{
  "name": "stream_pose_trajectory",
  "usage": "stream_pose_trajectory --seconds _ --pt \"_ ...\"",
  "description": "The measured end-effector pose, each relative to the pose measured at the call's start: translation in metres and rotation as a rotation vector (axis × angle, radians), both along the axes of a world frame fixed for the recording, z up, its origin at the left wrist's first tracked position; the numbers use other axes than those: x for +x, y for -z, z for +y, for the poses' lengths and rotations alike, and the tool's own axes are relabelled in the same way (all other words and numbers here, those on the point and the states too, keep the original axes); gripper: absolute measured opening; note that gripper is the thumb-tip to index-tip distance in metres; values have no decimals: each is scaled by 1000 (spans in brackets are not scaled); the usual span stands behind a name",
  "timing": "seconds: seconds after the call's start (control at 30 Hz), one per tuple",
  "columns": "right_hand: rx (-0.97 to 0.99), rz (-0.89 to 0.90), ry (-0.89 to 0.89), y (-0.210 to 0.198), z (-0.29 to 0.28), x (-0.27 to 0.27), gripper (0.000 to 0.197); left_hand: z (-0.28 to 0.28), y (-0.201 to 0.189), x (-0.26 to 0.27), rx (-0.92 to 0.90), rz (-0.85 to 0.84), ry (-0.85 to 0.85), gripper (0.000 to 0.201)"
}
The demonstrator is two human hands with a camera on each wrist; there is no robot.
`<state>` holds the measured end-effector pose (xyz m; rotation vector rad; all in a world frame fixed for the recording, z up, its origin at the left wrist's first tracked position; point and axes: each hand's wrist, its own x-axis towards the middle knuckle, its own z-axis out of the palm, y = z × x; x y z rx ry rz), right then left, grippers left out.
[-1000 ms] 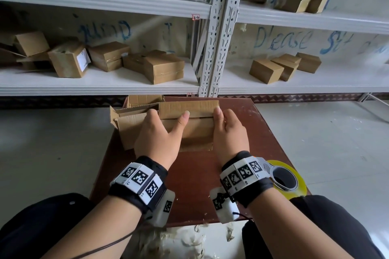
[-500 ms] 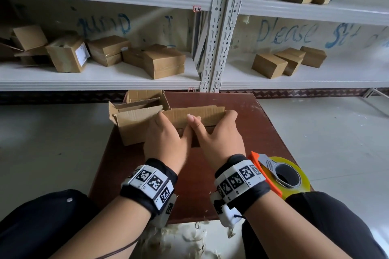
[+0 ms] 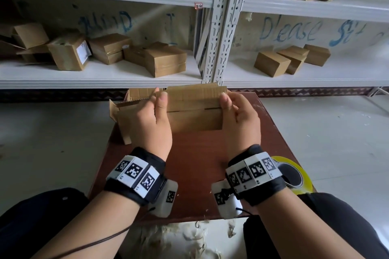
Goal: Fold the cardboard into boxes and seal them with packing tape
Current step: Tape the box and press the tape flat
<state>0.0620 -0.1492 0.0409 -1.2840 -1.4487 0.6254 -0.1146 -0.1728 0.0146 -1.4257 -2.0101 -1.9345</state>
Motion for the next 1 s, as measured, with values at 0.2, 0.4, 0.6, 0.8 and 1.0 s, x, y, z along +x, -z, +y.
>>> stream_pose_trajectory --seconds 0.2,0.4,0.6,0.8,1.0 --pt "-73 -1 -49 16 -15 -15 66 -19 1 36 -309 112 69 103" --pt "-98 -49 4 12 -5 -9 54 -12 8 21 -164 250 32 66" --pt "44 -2 -37 9 -3 -2 35 -8 -9 0 37 122 -51 42" --pt "46 215 -18 13 -2 -10 46 -12 -16 4 102 33 5 45" --pt "-89 164 -69 29 -13 -28 81 -23 5 35 -282 138 129 88"
